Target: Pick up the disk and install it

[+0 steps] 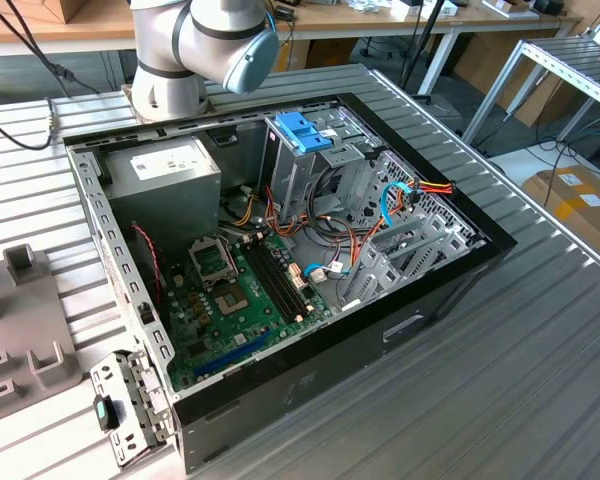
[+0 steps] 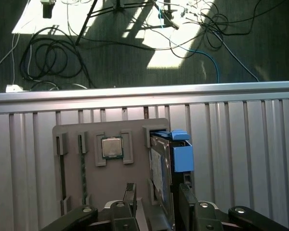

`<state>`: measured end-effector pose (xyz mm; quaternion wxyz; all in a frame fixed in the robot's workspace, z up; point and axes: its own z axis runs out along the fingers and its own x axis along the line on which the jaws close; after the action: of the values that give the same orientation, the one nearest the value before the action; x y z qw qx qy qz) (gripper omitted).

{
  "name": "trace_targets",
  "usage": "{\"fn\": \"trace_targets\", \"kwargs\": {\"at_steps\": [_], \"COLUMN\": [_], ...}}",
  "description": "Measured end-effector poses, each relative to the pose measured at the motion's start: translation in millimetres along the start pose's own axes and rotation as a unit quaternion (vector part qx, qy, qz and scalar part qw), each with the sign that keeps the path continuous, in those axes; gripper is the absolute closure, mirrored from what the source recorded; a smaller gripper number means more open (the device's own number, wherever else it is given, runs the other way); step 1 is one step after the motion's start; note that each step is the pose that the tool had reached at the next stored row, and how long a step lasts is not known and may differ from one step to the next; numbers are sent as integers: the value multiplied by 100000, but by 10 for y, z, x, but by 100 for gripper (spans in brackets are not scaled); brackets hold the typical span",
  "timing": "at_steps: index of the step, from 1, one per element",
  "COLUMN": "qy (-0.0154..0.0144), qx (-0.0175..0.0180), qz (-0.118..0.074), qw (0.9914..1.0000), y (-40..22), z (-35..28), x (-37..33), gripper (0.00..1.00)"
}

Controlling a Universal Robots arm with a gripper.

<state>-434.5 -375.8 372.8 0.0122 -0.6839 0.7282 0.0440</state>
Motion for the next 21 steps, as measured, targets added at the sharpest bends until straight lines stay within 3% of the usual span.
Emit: {"fn": "trace_targets", "kwargs": {"at_steps": [21], "qy": [-9], "qx": [0], "qz": [-2], "qw": [100000], "y": [-1], "z": [39], "x": [-16], "gripper": [52]}}
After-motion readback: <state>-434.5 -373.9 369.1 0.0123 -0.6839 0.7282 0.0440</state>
